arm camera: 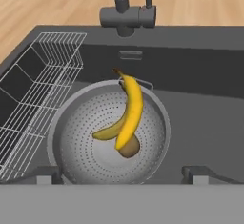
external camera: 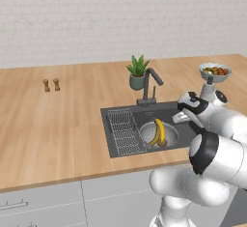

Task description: Put the colander in the sink, put the kiwi, banana, banana in the colander, and turn on the sink faucet and pour water over the colander.

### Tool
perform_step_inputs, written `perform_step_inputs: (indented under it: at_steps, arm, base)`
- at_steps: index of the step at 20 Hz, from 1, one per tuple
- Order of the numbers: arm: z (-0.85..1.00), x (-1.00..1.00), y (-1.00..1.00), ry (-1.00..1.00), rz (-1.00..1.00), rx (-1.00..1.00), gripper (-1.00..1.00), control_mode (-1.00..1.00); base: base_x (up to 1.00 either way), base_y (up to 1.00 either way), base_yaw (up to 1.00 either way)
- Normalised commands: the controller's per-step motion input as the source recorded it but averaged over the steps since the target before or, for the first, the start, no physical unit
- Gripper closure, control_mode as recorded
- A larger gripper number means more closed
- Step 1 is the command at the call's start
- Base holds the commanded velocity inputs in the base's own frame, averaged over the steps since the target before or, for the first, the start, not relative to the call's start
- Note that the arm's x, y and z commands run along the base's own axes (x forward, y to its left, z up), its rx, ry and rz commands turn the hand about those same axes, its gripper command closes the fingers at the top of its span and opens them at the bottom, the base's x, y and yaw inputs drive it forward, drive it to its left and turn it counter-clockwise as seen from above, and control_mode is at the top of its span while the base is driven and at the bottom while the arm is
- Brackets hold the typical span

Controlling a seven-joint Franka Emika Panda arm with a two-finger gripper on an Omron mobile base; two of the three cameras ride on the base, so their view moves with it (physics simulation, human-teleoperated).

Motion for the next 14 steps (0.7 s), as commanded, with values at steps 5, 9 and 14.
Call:
perform_step_inputs:
  at_steps: [5,9,14]
  arm:
    - [0.36,0.00,-0.10,-0.13,0.03,-0.11,-1.00,-1.00]
    - [0.29,0.00,-0.24,-0.22,0.14,-0.03,-1.00,-1.00]
    - [0.23,0.01,-0.27,-0.33,0.30,0.00,-1.00,-1.00]
  base:
    - [0.00,0.00,0.00]
    - [0.00,0.00,0.00]
    - [0.00,0.00,0.00]
